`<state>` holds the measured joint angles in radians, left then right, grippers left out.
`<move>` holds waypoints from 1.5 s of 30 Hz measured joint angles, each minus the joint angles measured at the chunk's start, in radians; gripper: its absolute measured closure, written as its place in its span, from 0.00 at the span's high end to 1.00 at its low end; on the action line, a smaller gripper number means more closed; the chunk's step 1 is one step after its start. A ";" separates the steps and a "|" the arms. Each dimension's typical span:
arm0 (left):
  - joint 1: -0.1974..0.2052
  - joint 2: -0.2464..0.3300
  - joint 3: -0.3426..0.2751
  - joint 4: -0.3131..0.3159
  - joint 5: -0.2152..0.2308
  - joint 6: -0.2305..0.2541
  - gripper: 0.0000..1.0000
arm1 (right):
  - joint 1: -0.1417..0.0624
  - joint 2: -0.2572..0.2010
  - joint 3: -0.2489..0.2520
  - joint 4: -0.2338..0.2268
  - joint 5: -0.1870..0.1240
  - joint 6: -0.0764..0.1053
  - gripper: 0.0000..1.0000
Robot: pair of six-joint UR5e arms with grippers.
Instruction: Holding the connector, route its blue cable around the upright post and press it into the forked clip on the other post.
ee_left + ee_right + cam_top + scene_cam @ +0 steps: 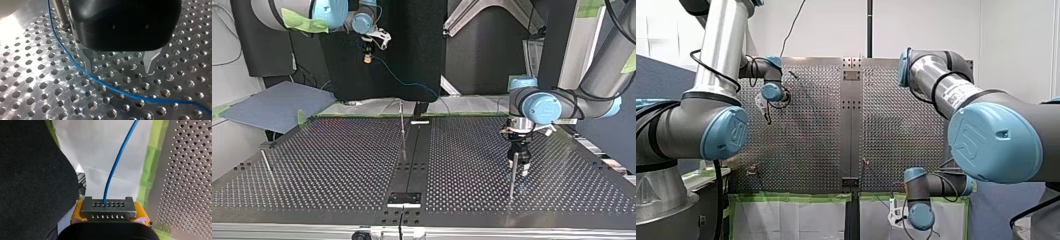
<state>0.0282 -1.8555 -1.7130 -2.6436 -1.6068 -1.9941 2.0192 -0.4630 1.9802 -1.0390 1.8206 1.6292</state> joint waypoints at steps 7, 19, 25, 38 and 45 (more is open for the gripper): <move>-0.001 0.000 0.000 -0.004 -0.001 0.000 1.00 | -0.017 -0.005 0.000 -0.054 -0.053 -0.017 0.00; 0.000 0.000 0.000 -0.004 -0.003 0.000 1.00 | -0.058 -0.098 0.000 -0.145 -0.149 -0.026 0.00; 0.001 0.000 0.000 -0.008 -0.007 0.000 1.00 | -0.080 -0.146 -0.003 -0.150 -0.197 -0.021 0.00; -0.005 0.000 0.001 -0.027 -0.050 0.011 1.00 | -0.108 -0.264 -0.016 -0.147 -0.316 -0.022 0.00; -0.008 0.000 0.001 -0.040 -0.077 0.030 1.00 | -0.117 -0.310 -0.015 -0.111 -0.370 -0.042 0.00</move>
<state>0.0199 -1.8551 -1.7123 -2.6834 -1.6841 -1.9638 1.9020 -0.7725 1.9649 -1.1503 1.4504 1.5868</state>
